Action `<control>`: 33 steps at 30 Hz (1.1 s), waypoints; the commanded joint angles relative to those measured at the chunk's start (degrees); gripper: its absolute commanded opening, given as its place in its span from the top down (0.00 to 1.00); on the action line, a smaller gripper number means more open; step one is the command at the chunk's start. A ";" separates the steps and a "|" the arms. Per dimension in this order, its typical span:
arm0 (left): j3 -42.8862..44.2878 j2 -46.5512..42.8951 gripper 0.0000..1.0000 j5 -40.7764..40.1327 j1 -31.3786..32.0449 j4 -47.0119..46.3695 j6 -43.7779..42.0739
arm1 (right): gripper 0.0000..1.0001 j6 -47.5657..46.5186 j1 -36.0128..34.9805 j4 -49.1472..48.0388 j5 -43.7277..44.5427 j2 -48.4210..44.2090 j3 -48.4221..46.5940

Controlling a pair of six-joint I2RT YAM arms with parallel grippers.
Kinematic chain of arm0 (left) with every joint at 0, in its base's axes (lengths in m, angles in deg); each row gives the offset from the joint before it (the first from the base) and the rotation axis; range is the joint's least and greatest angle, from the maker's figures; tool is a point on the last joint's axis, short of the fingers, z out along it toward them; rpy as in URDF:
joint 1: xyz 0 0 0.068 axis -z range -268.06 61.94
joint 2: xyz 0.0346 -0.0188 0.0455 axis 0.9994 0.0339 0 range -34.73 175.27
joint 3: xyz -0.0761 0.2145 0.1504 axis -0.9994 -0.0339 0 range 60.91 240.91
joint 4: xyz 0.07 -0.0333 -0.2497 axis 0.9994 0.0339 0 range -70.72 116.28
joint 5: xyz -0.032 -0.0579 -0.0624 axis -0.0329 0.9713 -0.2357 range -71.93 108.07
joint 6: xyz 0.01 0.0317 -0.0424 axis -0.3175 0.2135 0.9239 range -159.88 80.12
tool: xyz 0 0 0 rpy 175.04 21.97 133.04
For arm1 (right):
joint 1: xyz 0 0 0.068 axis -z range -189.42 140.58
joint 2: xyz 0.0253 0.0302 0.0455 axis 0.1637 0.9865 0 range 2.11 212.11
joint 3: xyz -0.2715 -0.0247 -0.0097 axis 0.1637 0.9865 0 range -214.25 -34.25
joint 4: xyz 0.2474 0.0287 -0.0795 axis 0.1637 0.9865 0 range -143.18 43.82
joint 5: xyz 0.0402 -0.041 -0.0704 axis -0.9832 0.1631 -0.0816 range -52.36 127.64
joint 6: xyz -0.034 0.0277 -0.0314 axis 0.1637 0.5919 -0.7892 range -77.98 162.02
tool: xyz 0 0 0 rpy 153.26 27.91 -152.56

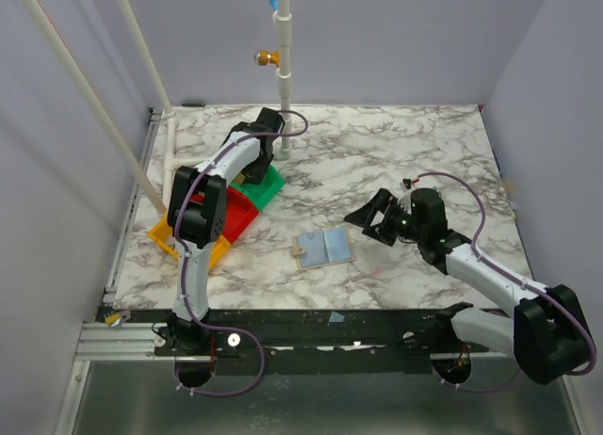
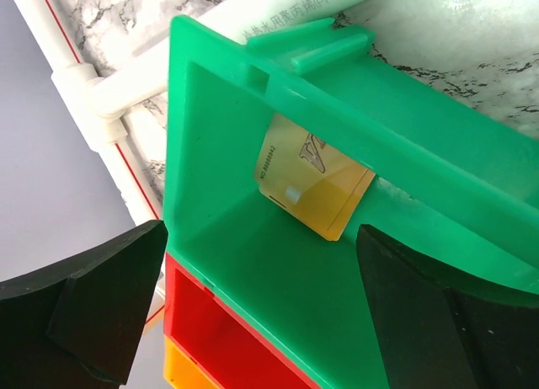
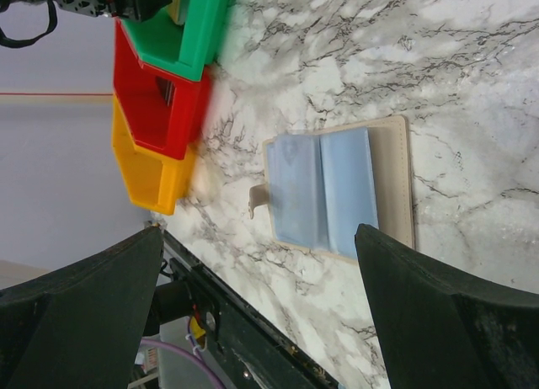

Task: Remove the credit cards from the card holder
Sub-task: Place the credit card in the storage box, then close the card holder at the center of the board.

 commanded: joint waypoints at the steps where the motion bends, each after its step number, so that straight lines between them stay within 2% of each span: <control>1: 2.23 -4.48 0.01 0.89 -0.43 0.51 1.20 | 0.00 -0.49 0.38 -0.17 0.71 -1.09 -1.21; 9: 3.29 -8.95 0.01 3.98 -0.39 3.23 4.31 | 0.00 -0.59 0.41 -0.31 0.89 -1.09 -1.30; 15: -0.67 -15.73 0.02 11.76 0.21 3.62 9.69 | 0.00 -0.76 0.38 -0.44 1.11 -0.65 -1.87; 24: -16.64 -31.26 0.01 29.67 2.50 -3.05 15.95 | 0.00 -1.25 0.40 -0.38 2.05 -1.59 -2.30; 27: -22.85 -36.18 0.01 37.10 4.56 -7.70 18.81 | 0.00 -1.26 0.38 -0.18 2.28 -2.07 -2.46; 33: -30.74 -42.23 0.01 45.95 9.88 -15.66 24.86 | 0.00 -2.01 0.45 1.10 2.66 -3.41 -3.22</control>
